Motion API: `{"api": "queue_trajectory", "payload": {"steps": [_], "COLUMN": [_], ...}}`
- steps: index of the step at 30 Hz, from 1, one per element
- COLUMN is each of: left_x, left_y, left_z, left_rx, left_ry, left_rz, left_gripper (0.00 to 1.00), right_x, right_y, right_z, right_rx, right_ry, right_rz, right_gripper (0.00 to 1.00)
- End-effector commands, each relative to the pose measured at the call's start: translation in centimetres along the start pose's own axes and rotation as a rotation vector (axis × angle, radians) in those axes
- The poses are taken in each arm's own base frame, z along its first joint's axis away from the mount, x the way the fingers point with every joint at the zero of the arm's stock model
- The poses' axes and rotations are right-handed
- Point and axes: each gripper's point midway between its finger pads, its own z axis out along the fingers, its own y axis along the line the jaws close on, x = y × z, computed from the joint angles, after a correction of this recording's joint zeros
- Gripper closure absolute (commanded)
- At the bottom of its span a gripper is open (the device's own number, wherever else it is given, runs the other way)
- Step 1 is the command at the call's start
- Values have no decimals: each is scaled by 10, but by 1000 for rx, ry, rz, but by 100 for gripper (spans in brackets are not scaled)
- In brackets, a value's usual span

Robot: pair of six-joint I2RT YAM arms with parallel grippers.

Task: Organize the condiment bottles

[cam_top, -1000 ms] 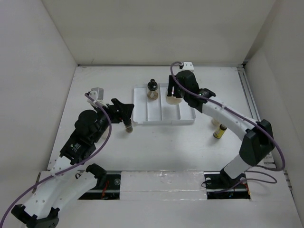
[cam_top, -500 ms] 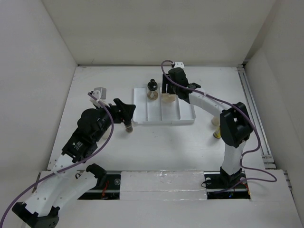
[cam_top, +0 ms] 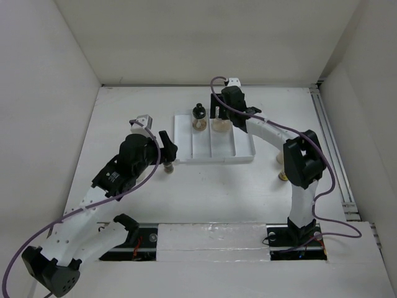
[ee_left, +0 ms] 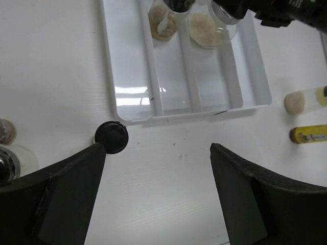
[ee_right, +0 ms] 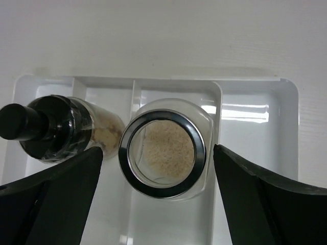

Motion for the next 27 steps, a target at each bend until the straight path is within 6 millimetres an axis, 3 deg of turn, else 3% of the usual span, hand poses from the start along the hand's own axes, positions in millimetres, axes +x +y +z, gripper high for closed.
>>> {"api": "queue_trajectory", "payload": {"steps": [1,4,5,7,8,11,12,14,15,18,21,23,27], "left_x": [-16,-6,-3,6,9,23,23,42,46,50,53,63,62], "left_y": [3,13,14,16,20,29,30,39,41,49,52,54,53], "left_z": [-7,-1,2,8,9,24,28,40,44,49,54,59,64], "left_rx": [-43,-101,-107,-126,-139,-188,-205,-245,-255,-290,-307,-313,-318], "left_ry": [-15,52,63,85,90,151,159,238,257,260,271,307,317], "left_rz": [51,99,102,119,122,153,158,190,195,205,211,218,220], "left_gripper": [20,20,20,20,20,21,23,24,26,27,30,32,41], "right_x": [-74,-79,-91,-89,-100,-94,-101,-90,-93,-78,-67,-65,-52], "right_y": [18,17,18,14,12,11,10,9,13,12,6,8,12], "right_z": [-26,-42,-56,-68,-84,-103,-118,-128,-146,-165,-172,-183,-189], "right_rx": [-73,-88,-105,-107,-116,-138,-148,-156,-186,-212,-211,-237,-270], "right_ry": [-192,-205,-230,-233,-262,-268,-292,-280,-298,-305,-303,-310,-290], "right_rz": [51,45,53,54,62,69,86,90,104,109,109,116,114], "right_gripper": [4,1,1,1,1,1,1,1,1,1,1,1,1]}}
